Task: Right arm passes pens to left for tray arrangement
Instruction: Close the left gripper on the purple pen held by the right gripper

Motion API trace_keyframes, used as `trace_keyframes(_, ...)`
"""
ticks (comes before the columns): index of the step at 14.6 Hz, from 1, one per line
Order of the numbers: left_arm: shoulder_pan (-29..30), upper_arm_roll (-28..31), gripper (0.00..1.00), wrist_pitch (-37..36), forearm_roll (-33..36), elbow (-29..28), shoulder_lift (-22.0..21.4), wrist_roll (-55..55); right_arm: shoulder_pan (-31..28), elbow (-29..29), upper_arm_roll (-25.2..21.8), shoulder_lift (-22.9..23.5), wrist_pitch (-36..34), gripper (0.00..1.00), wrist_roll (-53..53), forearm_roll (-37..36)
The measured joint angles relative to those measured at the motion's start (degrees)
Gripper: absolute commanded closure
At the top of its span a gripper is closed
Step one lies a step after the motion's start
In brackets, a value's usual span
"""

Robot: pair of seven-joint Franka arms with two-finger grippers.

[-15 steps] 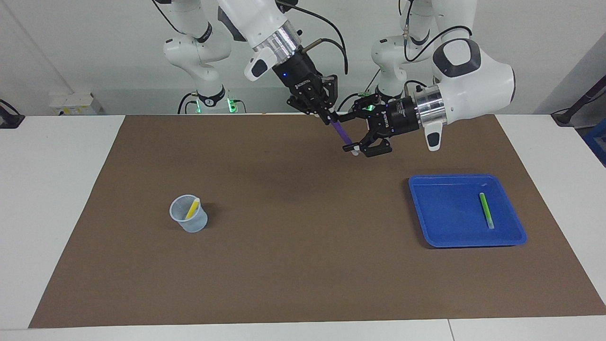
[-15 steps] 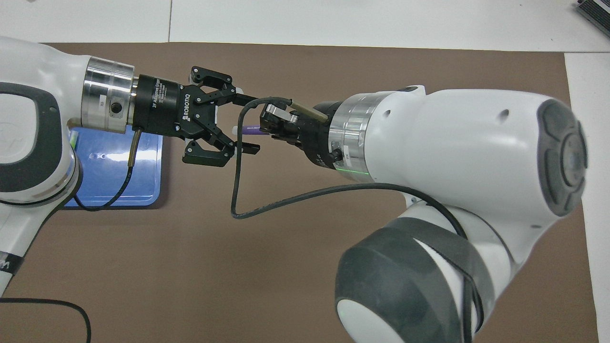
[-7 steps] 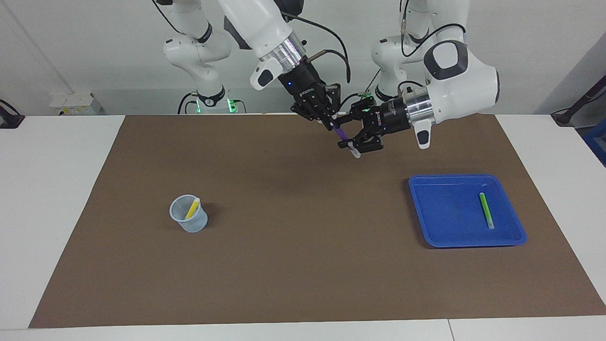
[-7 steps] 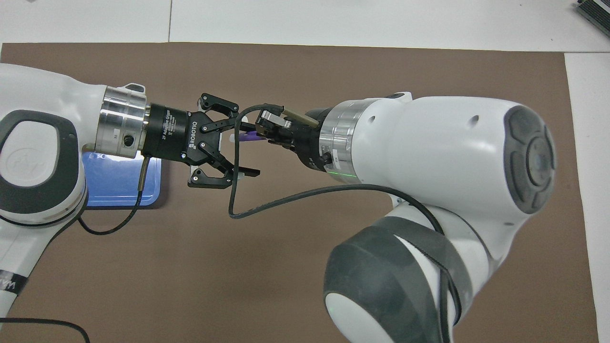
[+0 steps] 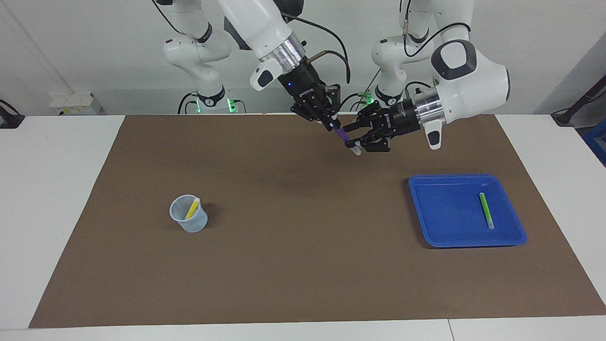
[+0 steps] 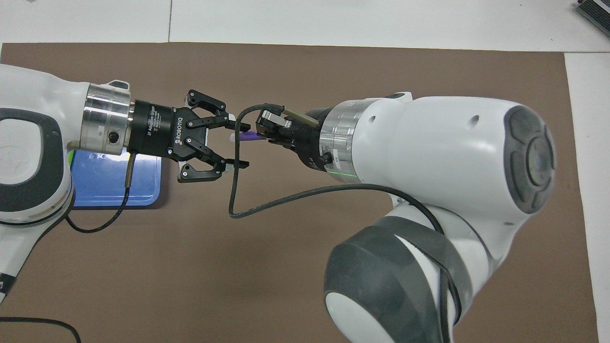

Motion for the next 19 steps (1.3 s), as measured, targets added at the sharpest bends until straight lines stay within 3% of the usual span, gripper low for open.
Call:
trace_keyframes(2,-0.13,-0.08,0.52,0.04,0.0,0.0,-0.03,0.19,0.0,-0.02,0.0,0.0,0.0,1.0,0.0,0.0)
trace_keyframes(3,-0.2,-0.08,0.59,0.08,0.0,0.0,-0.03,0.23,0.0,-0.03,0.0,0.0,0.0,1.0,0.0,0.0)
trace_keyframes(4,-0.2,-0.08,0.7,0.09,0.0,0.0,-0.03,0.26,0.0,-0.03,0.0,0.0,0.0,1.0,0.0,0.0)
trace_keyframes(5,-0.2,-0.06,0.73,0.11,0.01,0.0,-0.03,0.51,0.0,-0.05,0.0,0.0,0.0,1.0,0.0,0.0)
trace_keyframes(7,-0.2,-0.05,1.0,0.19,0.02,0.0,-0.03,1.15,0.0,-0.07,0.0,0.0,0.0,1.0,0.0,0.0)
trace_keyframes(14,-0.14,0.12,1.0,0.92,0.37,-1.0,-0.3,5.15,0.32,-0.7,0.14,-0.02,-0.16,0.97,0.0,-0.01)
trace_keyframes(15,-0.14,0.07,1.0,1.1,1.64,-1.2,-0.44,7.06,0.52,-1.09,0.19,-0.01,-0.32,0.44,0.0,0.0)
trace_keyframes(16,-0.16,-0.07,1.0,1.21,3.98,-1.27,-0.65,8.75,0.8,-1.61,0.33,0.07,-0.36,0.04,0.0,0.03)
trace_keyframes(19,0.32,0.11,1.0,1.25,11.33,-3.52,-1.74,14.48,0.48,-1.71,0.19,0.1,0.44,0.0,0.0,0.0)
